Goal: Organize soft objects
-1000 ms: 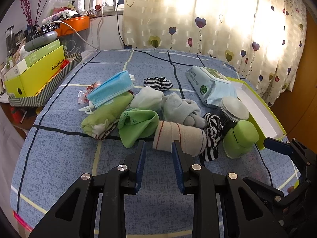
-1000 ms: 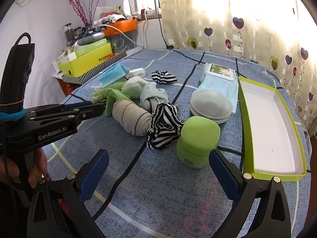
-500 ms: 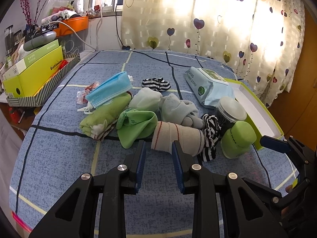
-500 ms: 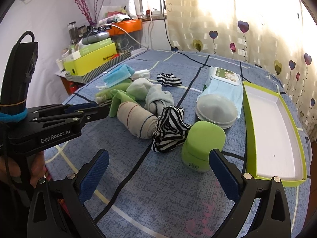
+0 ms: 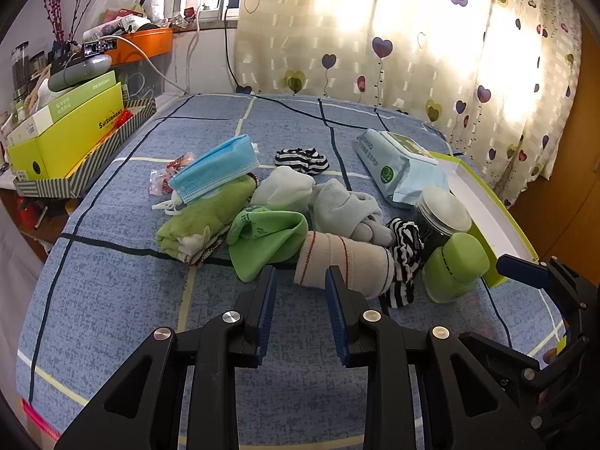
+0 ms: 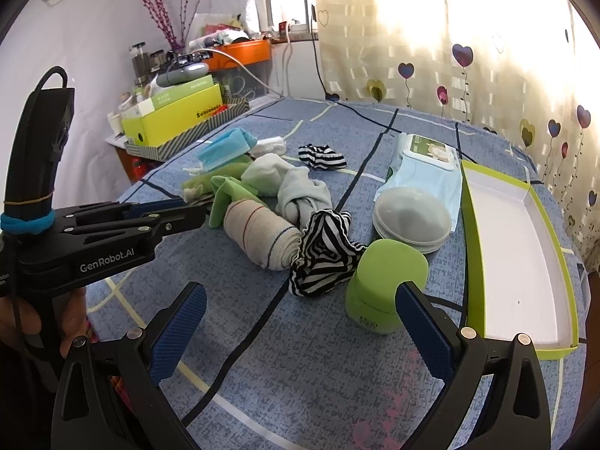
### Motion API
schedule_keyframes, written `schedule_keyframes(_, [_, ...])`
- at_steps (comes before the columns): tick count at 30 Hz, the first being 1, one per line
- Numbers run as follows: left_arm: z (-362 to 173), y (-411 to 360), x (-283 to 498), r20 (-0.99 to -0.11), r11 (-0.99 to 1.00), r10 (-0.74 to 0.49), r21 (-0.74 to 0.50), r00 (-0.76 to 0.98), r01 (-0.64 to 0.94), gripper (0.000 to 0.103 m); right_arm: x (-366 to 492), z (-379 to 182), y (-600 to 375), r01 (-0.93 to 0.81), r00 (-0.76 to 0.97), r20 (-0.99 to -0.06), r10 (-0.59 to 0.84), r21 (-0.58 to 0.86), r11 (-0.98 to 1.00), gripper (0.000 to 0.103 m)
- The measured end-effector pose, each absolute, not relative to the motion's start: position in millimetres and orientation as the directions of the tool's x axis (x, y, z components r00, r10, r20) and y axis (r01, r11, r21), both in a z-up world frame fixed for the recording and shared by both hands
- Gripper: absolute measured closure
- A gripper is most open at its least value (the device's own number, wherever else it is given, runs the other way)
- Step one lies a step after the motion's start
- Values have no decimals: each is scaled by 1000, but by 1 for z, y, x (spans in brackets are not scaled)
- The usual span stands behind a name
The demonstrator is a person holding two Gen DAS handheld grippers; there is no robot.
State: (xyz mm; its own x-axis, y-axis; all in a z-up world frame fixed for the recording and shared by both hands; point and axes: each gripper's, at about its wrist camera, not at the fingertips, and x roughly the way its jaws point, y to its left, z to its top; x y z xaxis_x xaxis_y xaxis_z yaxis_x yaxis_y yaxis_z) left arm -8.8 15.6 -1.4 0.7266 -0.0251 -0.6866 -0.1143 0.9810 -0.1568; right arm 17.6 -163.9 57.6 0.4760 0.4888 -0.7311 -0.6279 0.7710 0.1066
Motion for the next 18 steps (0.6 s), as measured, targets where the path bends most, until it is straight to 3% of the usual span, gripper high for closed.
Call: schedule_keyframes(18, [-2,19,-9,-686,979,-57,-181,725,-95,75,19,60,-163,-632,483,-723,493,102,768,2])
